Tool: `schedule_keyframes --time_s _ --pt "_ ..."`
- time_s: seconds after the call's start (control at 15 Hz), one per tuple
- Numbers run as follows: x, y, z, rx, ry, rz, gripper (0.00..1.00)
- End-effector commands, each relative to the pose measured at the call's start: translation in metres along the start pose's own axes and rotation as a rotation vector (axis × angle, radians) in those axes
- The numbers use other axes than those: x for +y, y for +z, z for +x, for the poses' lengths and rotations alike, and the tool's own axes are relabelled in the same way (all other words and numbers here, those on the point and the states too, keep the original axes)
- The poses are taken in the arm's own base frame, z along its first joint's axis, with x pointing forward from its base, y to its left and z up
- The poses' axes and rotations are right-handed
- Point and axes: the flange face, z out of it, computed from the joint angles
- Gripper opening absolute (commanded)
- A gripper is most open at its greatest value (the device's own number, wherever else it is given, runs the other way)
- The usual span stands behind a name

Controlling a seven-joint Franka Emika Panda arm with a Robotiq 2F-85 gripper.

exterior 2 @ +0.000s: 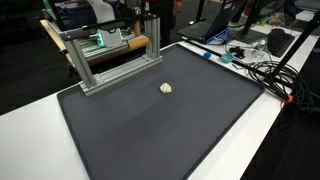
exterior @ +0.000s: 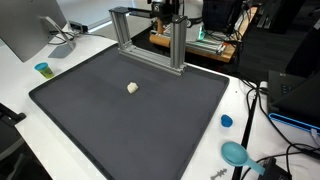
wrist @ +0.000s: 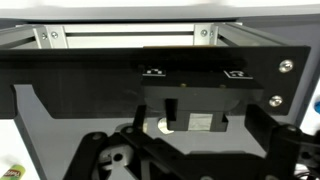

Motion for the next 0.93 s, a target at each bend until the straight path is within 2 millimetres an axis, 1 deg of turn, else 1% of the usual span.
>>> schedule_keyframes --time_s 0.0,0.4,0.6,0.67,0.73,0.87 --pt "0.009 -0.008 -0.005 0.024 0.028 0.071 1.00" --pt "-0.002 -0.015 -0.021 0.079 0.020 0.038 1.00" --pt "-0.009 -0.010 -0.027 0.090 0.007 0.014 1.00" --pt "-0.011 -0.008 -0.028 0.090 0.001 0.007 1.00" --pt "-0.014 -0.013 -0.017 0.087 -0.004 0.006 1.00" --pt "-0.017 -0.010 -0.013 0.112 0.008 -0.002 0.97"
